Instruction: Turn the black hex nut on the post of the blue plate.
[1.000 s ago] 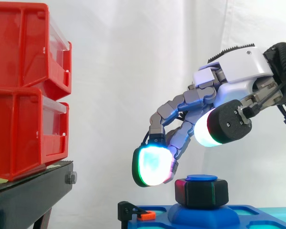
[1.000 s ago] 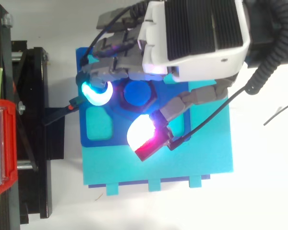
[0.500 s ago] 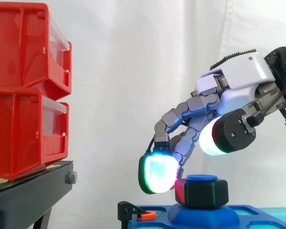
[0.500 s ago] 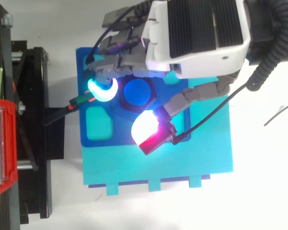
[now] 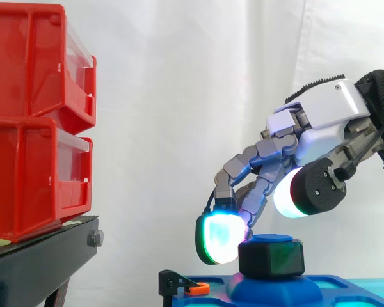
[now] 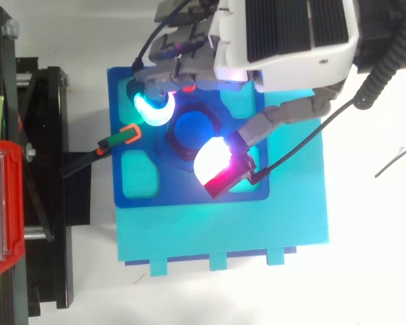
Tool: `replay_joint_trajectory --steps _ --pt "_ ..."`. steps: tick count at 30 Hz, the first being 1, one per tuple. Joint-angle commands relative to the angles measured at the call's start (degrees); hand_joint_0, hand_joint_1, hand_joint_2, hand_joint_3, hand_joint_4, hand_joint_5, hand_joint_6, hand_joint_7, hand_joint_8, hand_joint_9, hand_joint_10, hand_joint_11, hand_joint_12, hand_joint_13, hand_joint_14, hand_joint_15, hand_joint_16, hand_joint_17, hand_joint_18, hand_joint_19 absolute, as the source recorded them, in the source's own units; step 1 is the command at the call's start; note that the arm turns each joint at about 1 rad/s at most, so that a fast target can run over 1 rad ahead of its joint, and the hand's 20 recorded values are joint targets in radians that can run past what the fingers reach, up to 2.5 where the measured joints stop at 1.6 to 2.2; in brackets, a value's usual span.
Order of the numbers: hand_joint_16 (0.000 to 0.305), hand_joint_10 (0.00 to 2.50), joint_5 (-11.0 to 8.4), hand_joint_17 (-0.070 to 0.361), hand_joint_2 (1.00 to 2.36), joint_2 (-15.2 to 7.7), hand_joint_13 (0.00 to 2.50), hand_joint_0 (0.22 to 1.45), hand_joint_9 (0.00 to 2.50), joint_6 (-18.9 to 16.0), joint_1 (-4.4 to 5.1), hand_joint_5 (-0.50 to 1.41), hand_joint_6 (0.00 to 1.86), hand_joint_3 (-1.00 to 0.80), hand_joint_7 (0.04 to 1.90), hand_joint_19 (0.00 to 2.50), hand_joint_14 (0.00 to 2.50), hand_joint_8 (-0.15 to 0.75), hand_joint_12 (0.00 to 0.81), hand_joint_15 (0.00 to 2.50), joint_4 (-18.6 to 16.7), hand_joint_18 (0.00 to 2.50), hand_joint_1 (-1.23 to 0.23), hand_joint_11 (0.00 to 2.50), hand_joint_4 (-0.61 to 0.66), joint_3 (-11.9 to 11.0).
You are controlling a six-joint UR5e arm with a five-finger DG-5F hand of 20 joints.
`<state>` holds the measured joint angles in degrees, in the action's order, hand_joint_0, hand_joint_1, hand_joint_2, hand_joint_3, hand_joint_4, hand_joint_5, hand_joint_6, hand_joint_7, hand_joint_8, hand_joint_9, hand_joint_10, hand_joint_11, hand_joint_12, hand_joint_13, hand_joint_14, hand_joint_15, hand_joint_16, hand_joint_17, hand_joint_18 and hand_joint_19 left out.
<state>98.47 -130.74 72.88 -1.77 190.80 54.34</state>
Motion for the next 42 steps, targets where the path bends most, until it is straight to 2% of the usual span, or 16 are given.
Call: replay_joint_trajectory --steps 1,5,7,8,11,17,21,29,35,38,42 --pt "0.054 0.01 0.32 0.122 1.00 -0.04 0.46 0.50 0.68 0.60 -0.42 -0.16 0.50 -0.50 0.91 0.12 0.00 0.265 0.343 0.10 0.10 0.29 -0.39 0.29 0.23 -0.02" --pt "0.054 0.01 1.28 0.122 1.00 0.05 0.46 0.50 0.68 1.30 -1.39 -0.16 0.50 -0.50 0.91 0.12 0.00 0.265 0.344 0.11 0.63 0.29 -0.39 0.30 0.23 -0.02" --pt "0.054 0.01 1.37 0.122 1.00 0.05 0.46 0.50 0.68 1.39 -1.39 -0.16 0.50 -0.50 0.91 0.12 0.00 0.267 0.343 0.10 0.72 0.29 -0.39 0.31 0.23 -0.02" --pt "0.054 0.01 1.55 0.122 1.00 0.05 0.46 0.50 0.68 1.65 -1.74 -0.16 0.50 -0.50 0.91 0.13 0.00 0.265 0.342 0.11 0.89 0.29 -0.39 0.30 0.23 -0.20" --pt "0.054 0.01 1.72 0.122 1.00 0.05 0.46 0.50 0.68 1.92 -2.01 -0.16 0.50 -0.50 0.91 0.12 0.00 0.266 0.343 0.10 1.24 0.29 -0.39 0.30 0.23 -0.72" --pt "0.055 0.01 1.72 0.123 1.00 -0.04 0.45 0.50 0.68 3.76 -2.53 -0.16 0.50 -0.50 0.90 0.12 0.00 0.266 0.345 0.11 4.15 0.29 -0.38 0.30 0.23 -3.18" --pt "0.055 0.01 1.63 0.124 1.00 -0.04 0.45 0.49 0.68 3.85 -2.44 -0.16 0.50 -0.50 0.90 0.12 0.00 0.267 0.348 0.11 4.50 0.28 -0.38 0.30 0.23 -3.62" --pt "0.055 0.01 1.28 0.124 1.00 -0.04 0.44 0.49 0.67 3.50 -1.39 -0.16 0.50 -0.50 0.90 0.12 0.00 0.265 0.351 0.11 2.12 0.26 -0.34 0.29 0.23 -3.62" --pt "0.055 0.01 -0.91 0.124 1.00 -0.66 0.44 0.49 0.67 2.18 -0.16 -0.16 0.50 -0.50 0.90 0.12 0.01 0.266 0.351 0.11 1.60 0.26 -0.32 0.29 0.23 -3.53" --pt "0.055 0.01 -1.18 0.124 1.00 -0.74 0.44 0.50 0.67 0.51 0.63 -0.16 0.50 -0.50 0.90 0.13 0.00 0.266 0.350 0.11 1.07 0.26 -0.32 0.29 0.23 -3.53" --pt "0.055 0.01 -2.32 0.123 1.00 -0.74 0.44 0.50 0.67 0.07 1.69 -0.16 0.50 -0.50 0.90 0.12 0.00 0.263 0.349 0.11 0.63 0.26 -0.32 0.29 0.23 -3.53"
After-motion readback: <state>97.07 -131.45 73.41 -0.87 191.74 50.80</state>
